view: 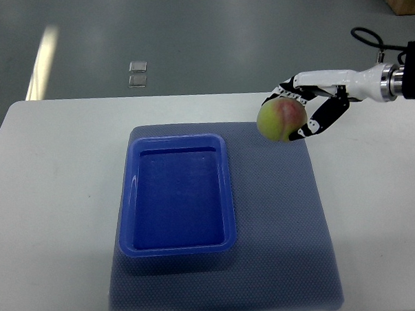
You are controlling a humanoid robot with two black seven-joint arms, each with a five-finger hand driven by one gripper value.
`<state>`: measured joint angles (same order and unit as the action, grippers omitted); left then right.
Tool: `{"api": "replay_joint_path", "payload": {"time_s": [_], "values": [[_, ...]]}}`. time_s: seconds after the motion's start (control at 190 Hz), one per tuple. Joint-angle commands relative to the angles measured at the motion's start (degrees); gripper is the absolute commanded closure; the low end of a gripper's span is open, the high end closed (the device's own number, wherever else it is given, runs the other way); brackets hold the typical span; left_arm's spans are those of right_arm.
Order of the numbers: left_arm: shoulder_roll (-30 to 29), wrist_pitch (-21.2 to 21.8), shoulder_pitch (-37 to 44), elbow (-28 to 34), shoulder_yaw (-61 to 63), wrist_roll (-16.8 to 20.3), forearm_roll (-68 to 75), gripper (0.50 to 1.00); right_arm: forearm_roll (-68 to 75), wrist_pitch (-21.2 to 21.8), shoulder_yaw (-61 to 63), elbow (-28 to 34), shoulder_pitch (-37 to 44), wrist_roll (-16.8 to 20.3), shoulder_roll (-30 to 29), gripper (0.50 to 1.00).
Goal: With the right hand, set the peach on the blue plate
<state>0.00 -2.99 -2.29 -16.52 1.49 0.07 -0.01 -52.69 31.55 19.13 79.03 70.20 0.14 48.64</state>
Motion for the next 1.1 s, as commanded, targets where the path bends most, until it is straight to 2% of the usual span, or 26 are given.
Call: {"api": "replay_joint_path", "payload": {"time_s": [0.0,0.173,0.236,0.289,0.294,0.346,0.399,0.404,0.514,0.619,0.672,0.677,0.719,0.772,0.777,0.798,0.85,0.903,0.908,0.94,1.097], "values": [[0.0,0.0,0.0,0.0,0.0,0.0,0.0,0.500,0.7,3.0,-0.2,0.0,4.1,0.6,2.3,1.000],[0.0,0.0,0.0,-0.1,0.1,-0.1,0.1,0.500,0.7,2.3,-0.3,0.0,4.9,0.8,1.5,1.000],[0.0,0.0,0.0,-0.1,0.1,-0.1,0.2,0.500,0.7,1.0,-0.8,-0.3,5.0,1.0,-2.1,1.000],[0.0,0.0,0.0,-0.1,0.1,-0.1,0.2,0.500,0.7,1.0,-0.8,-0.3,5.0,1.0,-2.1,1.000],[0.0,0.0,0.0,-0.1,0.1,-0.1,0.2,0.500,0.4,0.4,-1.1,-0.5,5.0,1.4,-4.8,1.000],[0.0,0.0,0.0,0.0,0.1,-0.1,0.1,0.500,0.1,0.0,-2.6,-1.4,5.0,1.5,-8.1,1.000],[0.0,0.0,0.0,0.0,0.1,-0.1,0.1,0.500,0.1,0.0,-2.6,-1.4,5.0,1.5,-8.1,1.000],[0.0,0.0,0.0,0.0,0.1,-0.1,0.0,0.500,0.0,-1.2,-4.3,-3.2,5.0,1.5,-11.5,1.000],[0.0,0.0,0.0,0.0,0.0,0.0,0.0,0.500,-0.1,-3.5,-7.0,-8.9,4.9,1.5,-20.3,1.000],[0.0,0.0,0.0,0.0,0.0,-0.1,0.1,0.500,-0.4,-3.8,-8.3,-14.2,4.2,1.4,-27.3,1.000],[0.0,0.0,0.0,0.0,0.0,-0.1,0.1,0.500,-0.4,-3.8,-8.3,-14.2,4.2,1.4,-27.3,1.000],[0.0,0.0,0.0,0.0,0.0,-0.1,0.1,0.500,-0.6,-4.1,-8.6,-16.4,3.7,1.4,-30.7,1.000],[0.0,0.0,0.0,0.0,0.0,-0.1,0.0,0.500,-1.0,-4.7,-8.9,-18.1,2.8,1.4,-33.6,1.000],[0.0,0.0,0.0,0.0,0.0,-0.1,0.0,0.500,-1.0,-4.7,-8.9,-18.1,2.8,1.4,-33.6,1.000],[0.0,0.0,0.0,0.1,0.0,-0.1,0.0,0.500,-2.3,-5.4,-9.5,-20.5,1.4,1.4,-36.8,1.000],[0.0,0.0,0.0,0.1,0.0,-0.1,0.0,0.500,-3.2,-5.8,-9.7,-21.5,1.0,1.4,-38.2,1.000],[0.0,0.0,0.0,0.2,0.0,-0.1,0.0,0.500,-5.5,-6.2,-9.9,-23.9,-0.2,1.3,-40.8,1.000],[0.0,0.0,0.0,0.2,0.0,-0.1,0.0,0.500,-5.5,-6.2,-9.9,-23.9,-0.2,1.3,-40.8,1.000],[0.0,0.0,0.0,0.2,0.0,-0.1,0.0,0.500,-6.9,-6.2,-9.9,-25.6,-1.8,1.2,-43.0,1.000],[0.0,0.0,0.0,0.2,0.0,-0.1,0.0,0.500,-7.3,-6.3,-9.9,-26.5,-2.6,1.1,-44.3,1.000],[0.0,0.0,0.0,0.2,0.0,-0.1,0.0,0.500,-7.3,-6.7,-9.9,-29.5,-4.5,1.1,-47.7,0.998]]}}
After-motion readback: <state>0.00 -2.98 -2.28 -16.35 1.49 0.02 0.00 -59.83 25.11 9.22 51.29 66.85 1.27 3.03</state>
